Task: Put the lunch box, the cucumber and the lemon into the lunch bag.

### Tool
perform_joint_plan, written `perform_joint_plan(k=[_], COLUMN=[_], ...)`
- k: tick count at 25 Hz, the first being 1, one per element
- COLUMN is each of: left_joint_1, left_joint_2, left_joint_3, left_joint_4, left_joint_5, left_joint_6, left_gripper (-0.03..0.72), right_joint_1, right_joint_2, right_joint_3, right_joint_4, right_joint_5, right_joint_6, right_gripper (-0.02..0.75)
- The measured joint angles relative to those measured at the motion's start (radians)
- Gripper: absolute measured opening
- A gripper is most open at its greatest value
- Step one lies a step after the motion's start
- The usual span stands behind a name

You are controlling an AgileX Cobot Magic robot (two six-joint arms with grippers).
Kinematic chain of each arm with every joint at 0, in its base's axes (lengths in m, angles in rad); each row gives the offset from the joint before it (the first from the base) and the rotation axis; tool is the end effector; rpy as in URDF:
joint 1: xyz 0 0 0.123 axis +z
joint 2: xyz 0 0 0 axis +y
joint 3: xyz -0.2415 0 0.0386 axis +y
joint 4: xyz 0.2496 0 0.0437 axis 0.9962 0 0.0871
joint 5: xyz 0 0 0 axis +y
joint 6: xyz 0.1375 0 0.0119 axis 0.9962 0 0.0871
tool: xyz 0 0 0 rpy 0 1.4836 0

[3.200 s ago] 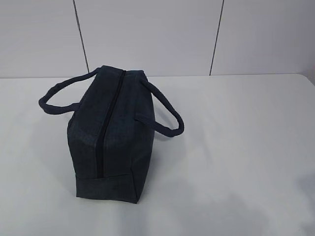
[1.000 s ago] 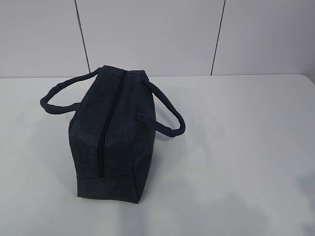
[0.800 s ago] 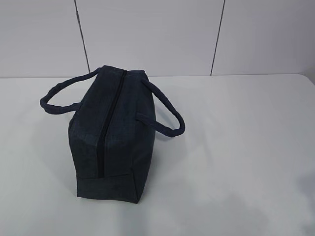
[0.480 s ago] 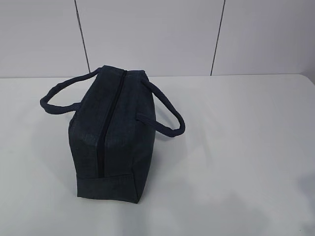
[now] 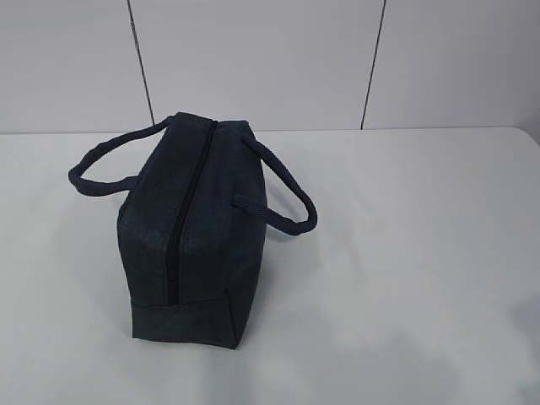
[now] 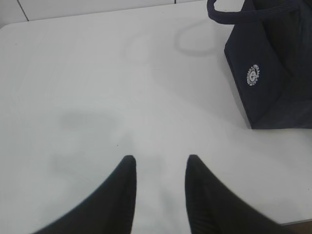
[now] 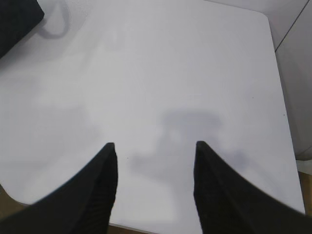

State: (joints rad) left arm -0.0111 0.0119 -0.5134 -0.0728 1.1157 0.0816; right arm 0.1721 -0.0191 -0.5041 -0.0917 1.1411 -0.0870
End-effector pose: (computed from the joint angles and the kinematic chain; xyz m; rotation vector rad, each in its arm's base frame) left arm 0.0758 -0.0099 0.2535 0.1030 2.0933 -0.0453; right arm 0.0718 0.0008 0.2500 -0.2612 2.0821 -0.0593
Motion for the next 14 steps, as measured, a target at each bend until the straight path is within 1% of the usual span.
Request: perform_joint_plan(k=[14], left_joint_1=[0.000], left_joint_2=[0.000], left_joint_3=[0.000], left_joint_4=[0.000], left_joint_5=[0.000], left_joint_6=[0.000], left_gripper=[0.244], right_joint_1=[0.000], right_joint_2=[0.000], right_joint_3=[0.000], right_joint_4=[0.000], right_joint_5=[0.000], right_joint_6=[0.000], right_gripper=[0.368])
